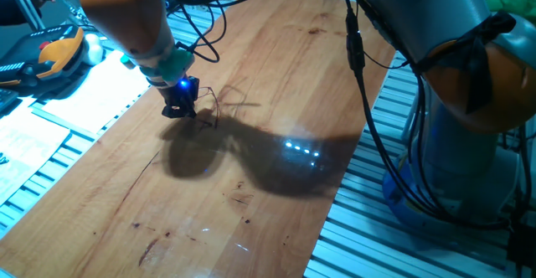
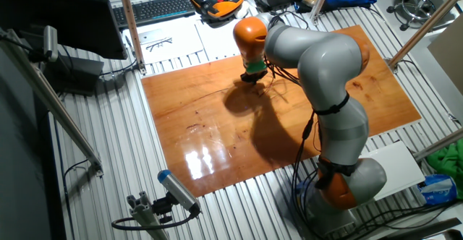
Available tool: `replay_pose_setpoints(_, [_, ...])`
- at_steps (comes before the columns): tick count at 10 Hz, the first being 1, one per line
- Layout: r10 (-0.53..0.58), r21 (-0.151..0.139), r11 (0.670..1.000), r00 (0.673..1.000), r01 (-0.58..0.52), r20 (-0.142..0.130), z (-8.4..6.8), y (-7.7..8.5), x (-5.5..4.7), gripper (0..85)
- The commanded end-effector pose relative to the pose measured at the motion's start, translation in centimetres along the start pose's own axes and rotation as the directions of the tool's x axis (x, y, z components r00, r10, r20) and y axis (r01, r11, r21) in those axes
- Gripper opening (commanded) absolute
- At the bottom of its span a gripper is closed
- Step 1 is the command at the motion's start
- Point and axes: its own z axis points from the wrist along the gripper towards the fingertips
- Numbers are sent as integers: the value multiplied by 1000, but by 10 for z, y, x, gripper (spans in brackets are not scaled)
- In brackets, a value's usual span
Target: Unfold the leg of the glasses (with one hand)
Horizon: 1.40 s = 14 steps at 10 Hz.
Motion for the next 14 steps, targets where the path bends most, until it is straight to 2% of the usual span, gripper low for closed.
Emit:
replay_pose_setpoints(1, [7, -2, 1000, 1000, -7, 0, -1, 3, 1, 0])
replay_pose_setpoints(6, [38, -10, 999, 999, -38, -8, -4, 13, 4, 0])
replay_pose_setpoints(14, [113, -45, 993, 993, -114, -21, -8, 28, 5, 0])
